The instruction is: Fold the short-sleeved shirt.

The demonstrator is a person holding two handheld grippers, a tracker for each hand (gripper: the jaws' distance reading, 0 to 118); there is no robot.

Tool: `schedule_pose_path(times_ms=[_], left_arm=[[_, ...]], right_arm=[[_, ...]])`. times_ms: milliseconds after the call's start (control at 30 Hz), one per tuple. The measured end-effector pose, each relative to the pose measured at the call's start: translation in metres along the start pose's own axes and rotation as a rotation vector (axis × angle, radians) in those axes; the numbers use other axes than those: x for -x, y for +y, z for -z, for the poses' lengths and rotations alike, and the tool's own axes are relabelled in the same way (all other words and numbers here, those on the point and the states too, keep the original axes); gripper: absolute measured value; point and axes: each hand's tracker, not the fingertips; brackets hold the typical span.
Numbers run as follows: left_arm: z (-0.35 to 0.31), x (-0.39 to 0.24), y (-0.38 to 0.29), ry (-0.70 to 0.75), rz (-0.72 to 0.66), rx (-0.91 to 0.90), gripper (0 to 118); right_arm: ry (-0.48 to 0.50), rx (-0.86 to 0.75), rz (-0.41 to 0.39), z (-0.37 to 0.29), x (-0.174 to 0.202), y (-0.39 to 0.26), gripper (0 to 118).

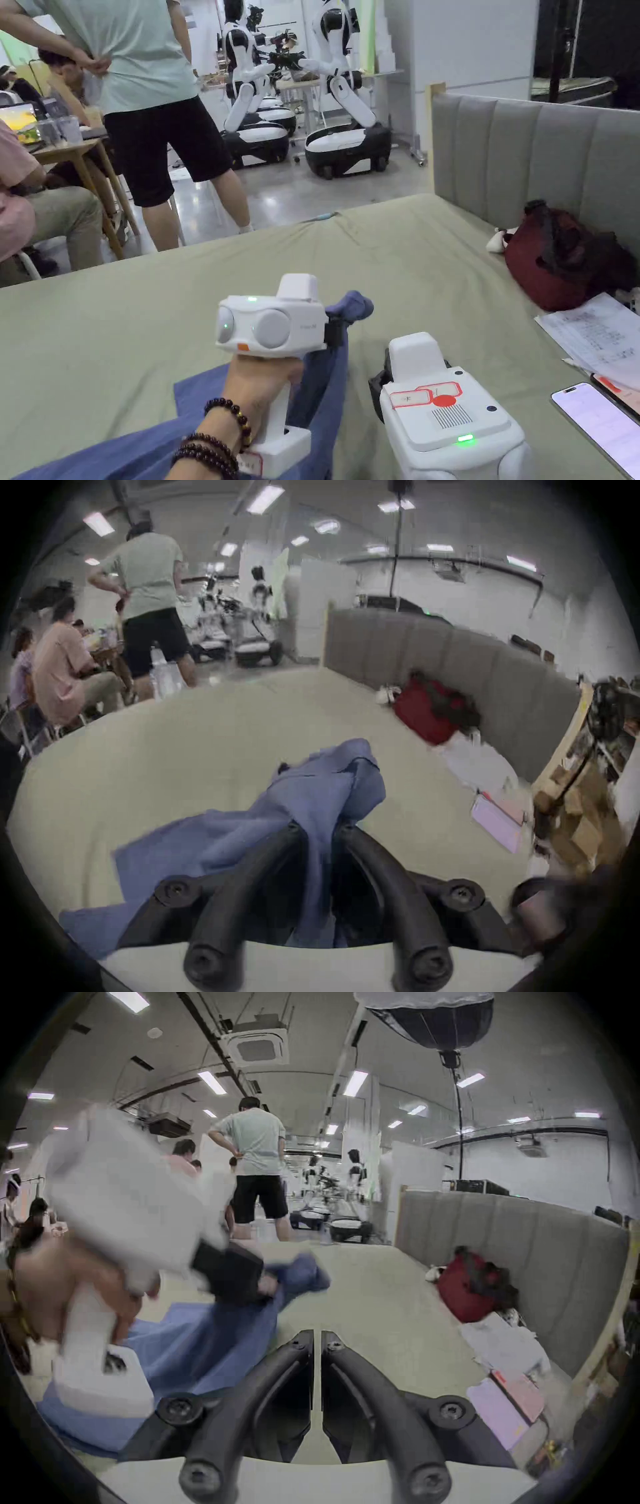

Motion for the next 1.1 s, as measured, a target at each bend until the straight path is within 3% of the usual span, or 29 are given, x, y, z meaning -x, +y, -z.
schedule_pose_path(times_ms=[100,133,167,233,267,400,433,533,767,800,833,867,900,967,1100], left_arm=[[0.027,-0.002,-0.028,-0.035,0.016,0.039,13],[0.029,-0.002,-0.036,-0.029,0.003,0.03,24],[0.027,0.002,-0.039,-0.019,-0.011,0.013,58],[0.014,0.015,-0.037,0.01,-0.029,-0.076,110],[-0.001,0.022,-0.032,0.004,-0.045,-0.146,118],[-0.052,0.069,-0.022,0.116,-0.065,-0.182,113],[-0.068,0.085,-0.024,0.164,-0.074,-0.187,102],[-0.115,0.131,-0.04,0.298,-0.089,-0.182,0],[-0.193,0.237,-0.108,0.569,-0.273,-0.04,0],[-0.196,0.248,-0.116,0.601,-0.285,-0.036,15],[-0.198,0.258,-0.127,0.616,-0.297,-0.031,46],[-0.198,0.269,-0.138,0.631,-0.309,-0.007,96],[-0.192,0.28,-0.145,0.648,-0.329,0.051,118],[-0.187,0.292,-0.161,0.658,-0.362,0.101,101],[-0.164,0.319,-0.183,0.682,-0.395,0.142,100]], right_arm=[[-0.02,0.02,0.0,0.004,-0.013,-0.006,5],[-0.02,0.025,0.003,0.005,-0.016,-0.007,5],[-0.021,0.03,0.008,0.007,-0.018,-0.009,5],[-0.023,0.039,0.016,0.011,-0.017,-0.011,5],[-0.02,0.044,0.019,0.012,-0.016,-0.013,5],[-0.011,0.069,0.014,0.018,-0.001,-0.015,5],[0.003,0.073,0.015,0.02,0.003,-0.014,5],[0.053,0.076,0.03,0.023,0.016,-0.013,5],[0.125,0.079,0.002,0.032,0.055,-0.013,5],[0.13,0.083,-0.003,0.034,0.06,-0.013,5],[0.139,0.09,-0.008,0.036,0.065,-0.013,5],[0.153,0.098,-0.008,0.038,0.069,-0.014,5],[0.162,0.106,-0.006,0.04,0.073,-0.015,5],[0.163,0.115,-0.011,0.042,0.079,-0.015,5],[0.162,0.128,-0.045,0.046,0.085,-0.016,5]])
